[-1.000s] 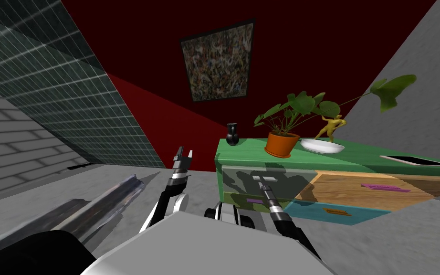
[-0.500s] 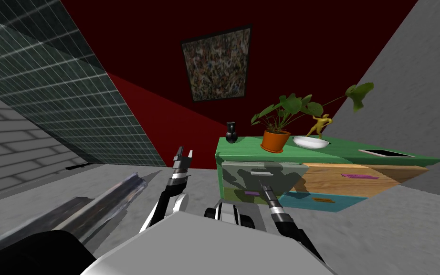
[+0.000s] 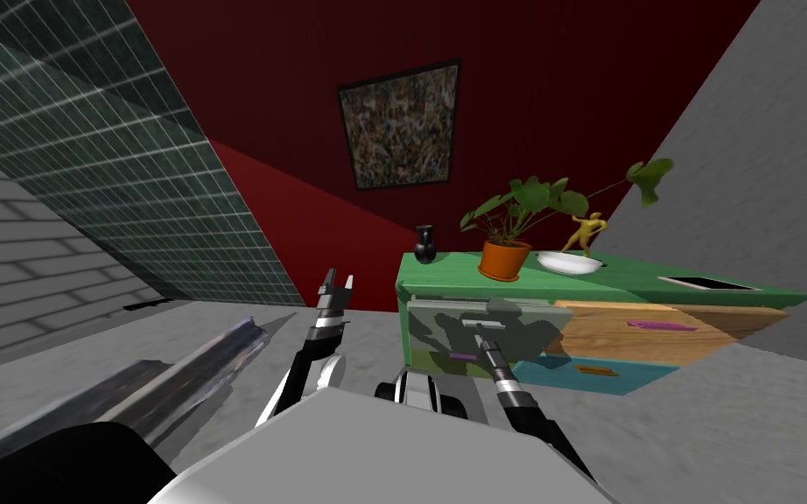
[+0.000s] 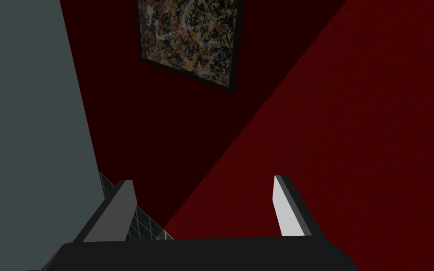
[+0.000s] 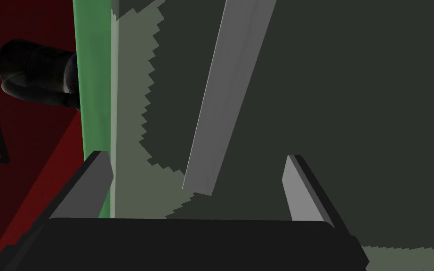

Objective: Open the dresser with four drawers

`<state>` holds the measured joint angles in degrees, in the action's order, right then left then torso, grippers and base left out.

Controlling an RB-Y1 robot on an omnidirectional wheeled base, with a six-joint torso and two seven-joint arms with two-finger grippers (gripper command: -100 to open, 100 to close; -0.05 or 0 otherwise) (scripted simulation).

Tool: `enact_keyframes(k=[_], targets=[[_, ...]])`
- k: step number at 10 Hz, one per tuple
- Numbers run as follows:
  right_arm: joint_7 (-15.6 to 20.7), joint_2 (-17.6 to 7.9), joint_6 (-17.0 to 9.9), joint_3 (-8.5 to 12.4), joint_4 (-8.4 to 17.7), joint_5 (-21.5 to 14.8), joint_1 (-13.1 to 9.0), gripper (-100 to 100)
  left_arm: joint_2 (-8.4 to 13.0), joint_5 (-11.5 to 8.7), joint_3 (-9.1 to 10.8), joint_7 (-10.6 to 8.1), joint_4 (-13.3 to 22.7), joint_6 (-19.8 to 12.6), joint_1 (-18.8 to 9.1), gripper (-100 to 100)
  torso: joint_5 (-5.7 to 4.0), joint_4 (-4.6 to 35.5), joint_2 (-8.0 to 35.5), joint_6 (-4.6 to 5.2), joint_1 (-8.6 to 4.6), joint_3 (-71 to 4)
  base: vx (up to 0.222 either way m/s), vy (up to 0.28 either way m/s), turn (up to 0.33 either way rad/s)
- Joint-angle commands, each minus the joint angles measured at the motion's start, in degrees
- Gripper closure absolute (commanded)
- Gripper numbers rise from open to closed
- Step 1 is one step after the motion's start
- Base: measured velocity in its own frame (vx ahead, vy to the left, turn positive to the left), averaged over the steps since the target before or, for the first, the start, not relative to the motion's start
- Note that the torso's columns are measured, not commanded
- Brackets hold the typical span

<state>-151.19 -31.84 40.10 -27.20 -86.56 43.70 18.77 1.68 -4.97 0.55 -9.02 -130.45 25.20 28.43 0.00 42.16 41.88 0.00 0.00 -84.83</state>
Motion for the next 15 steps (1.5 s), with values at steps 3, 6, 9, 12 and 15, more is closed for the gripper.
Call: enact_keyframes(k=[3, 6, 9, 12, 15], targets=[[-0.39, -0.72, -0.05, -0.10, -0.69, -0.07, 0.42, 100, 0.00, 0.00, -0.01, 0.00, 0.01, -0.01, -0.03, 0, 0.00, 0.24, 0.77, 0.01, 0.00, 0.51, -0.027, 0.005, -0.011], [-0.85, -1.63, -0.08, -0.24, -1.58, -0.18, 1.02, 100, -0.01, 0.00, -0.01, 0.00, 0.01, -0.01, -0.05, 0, 0.00, 0.19, 0.71, 0.09, -0.06, 0.45, -0.182, 0.002, -0.043], [-1.13, -2.03, -0.21, -0.79, -1.82, -0.36, 1.73, 100, 0.00, 0.00, -0.01, 0.00, 0.01, -0.01, -0.04, 0, 0.03, 0.09, 0.35, 0.08, -0.08, 0.19, -0.139, -0.002, -0.031], [-2.45, -5.15, -2.44, 0.87, -5.05, 0.83, 1.99, -100, -0.01, 0.00, -0.01, 0.00, 0.01, -0.01, -0.03, 0, 0.02, 0.07, 0.18, 0.03, 0.06, 0.14, -0.082, 0.034, -0.076], [-3.70, -8.17, -4.72, 2.53, -7.98, 2.03, 2.19, -100, -0.01, 0.00, -0.01, 0.00, 0.00, 0.00, -0.02, 0, 0.08, 0.16, 0.21, -0.10, 0.13, 0.14, 0.016, 0.077, -0.046]])
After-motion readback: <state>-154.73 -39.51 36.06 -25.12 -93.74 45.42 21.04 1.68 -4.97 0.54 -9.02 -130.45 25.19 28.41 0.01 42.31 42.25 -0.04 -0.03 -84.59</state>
